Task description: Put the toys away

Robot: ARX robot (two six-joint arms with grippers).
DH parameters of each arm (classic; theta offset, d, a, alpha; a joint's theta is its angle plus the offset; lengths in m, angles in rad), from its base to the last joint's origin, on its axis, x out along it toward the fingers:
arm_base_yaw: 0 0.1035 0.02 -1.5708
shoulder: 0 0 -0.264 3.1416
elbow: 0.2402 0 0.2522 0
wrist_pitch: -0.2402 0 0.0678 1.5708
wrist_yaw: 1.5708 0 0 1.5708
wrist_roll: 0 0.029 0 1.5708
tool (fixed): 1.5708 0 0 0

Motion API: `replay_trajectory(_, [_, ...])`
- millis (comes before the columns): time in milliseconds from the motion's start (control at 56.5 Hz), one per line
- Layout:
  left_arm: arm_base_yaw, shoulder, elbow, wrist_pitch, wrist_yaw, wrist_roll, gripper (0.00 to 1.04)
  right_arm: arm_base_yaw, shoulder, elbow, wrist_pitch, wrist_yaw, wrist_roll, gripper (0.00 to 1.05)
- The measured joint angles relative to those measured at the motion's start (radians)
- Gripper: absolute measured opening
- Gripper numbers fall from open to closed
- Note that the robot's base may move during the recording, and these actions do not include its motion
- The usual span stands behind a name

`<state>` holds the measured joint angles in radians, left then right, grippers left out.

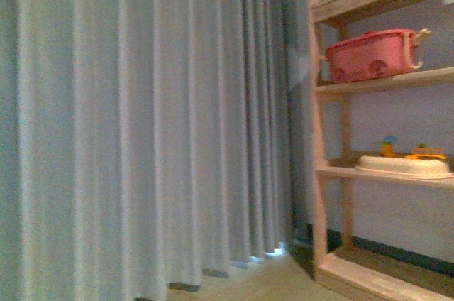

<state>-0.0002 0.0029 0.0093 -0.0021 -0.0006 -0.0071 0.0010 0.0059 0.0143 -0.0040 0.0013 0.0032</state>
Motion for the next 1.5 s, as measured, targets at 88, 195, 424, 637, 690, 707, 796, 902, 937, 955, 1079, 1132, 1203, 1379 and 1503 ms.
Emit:
replay_trajectory(88, [-0.001, 0.0, 0.0, 0.0, 0.0, 0.0, 0.98, 0.0, 0.0, 0.0, 0.0, -0.001, 0.0, 0.07])
replay_trajectory(195, [-0.002, 0.0, 0.0, 0.0, 0.002, 0.0, 0.98, 0.0, 0.0, 0.0, 0.0, 0.0, 0.0, 0.07])
replay_trajectory(424, [-0.002, 0.0, 0.0, 0.0, -0.001, 0.0, 0.98, 0.0, 0.0, 0.0, 0.0, -0.002, 0.0, 0.07])
replay_trajectory(637, [-0.003, 0.0, 0.0, 0.0, 0.004, 0.0, 0.98, -0.002, -0.002, 0.0, 0.0, 0.007, 0.0, 0.07])
replay_trajectory(690, [-0.003, 0.0, 0.0, 0.0, 0.004, 0.0, 0.98, -0.002, -0.001, 0.0, 0.0, 0.011, 0.0, 0.07])
replay_trajectory(707, [-0.003, 0.0, 0.0, 0.0, 0.004, 0.0, 0.98, -0.002, -0.001, 0.0, 0.0, 0.01, 0.0, 0.07])
replay_trajectory(796, [-0.003, 0.0, 0.0, 0.0, 0.0, 0.0, 0.98, -0.002, -0.001, 0.0, 0.0, 0.001, 0.0, 0.07])
replay_trajectory(902, [-0.003, 0.0, 0.0, 0.0, 0.0, 0.0, 0.98, -0.001, -0.001, 0.0, 0.0, -0.008, 0.0, 0.07])
replay_trajectory(937, [-0.003, 0.0, 0.0, 0.0, 0.0, 0.0, 0.98, -0.001, -0.001, 0.0, 0.0, -0.008, 0.0, 0.07])
replay_trajectory(955, [-0.003, 0.0, 0.0, 0.0, 0.0, 0.0, 0.98, -0.001, -0.001, 0.0, 0.0, -0.008, 0.0, 0.07])
replay_trajectory(1079, [-0.002, 0.0, 0.0, 0.0, -0.004, 0.0, 0.98, 0.0, -0.001, 0.0, 0.0, -0.014, 0.0, 0.07])
replay_trajectory(1132, [-0.002, 0.0, 0.0, 0.0, -0.003, 0.0, 0.98, 0.0, -0.001, 0.0, 0.0, -0.013, 0.0, 0.07])
replay_trajectory(1203, [-0.002, -0.001, 0.0, 0.0, -0.002, 0.0, 0.98, 0.0, -0.001, 0.0, 0.0, -0.007, 0.0, 0.07])
replay_trajectory(1379, [-0.003, 0.002, 0.0, 0.0, 0.007, 0.001, 0.98, -0.003, -0.001, 0.0, 0.0, 0.015, 0.0, 0.07])
replay_trajectory(1503, [-0.003, 0.002, 0.0, 0.0, 0.0, 0.0, 0.98, -0.003, -0.001, 0.0, 0.0, -0.003, 0.0, 0.07])
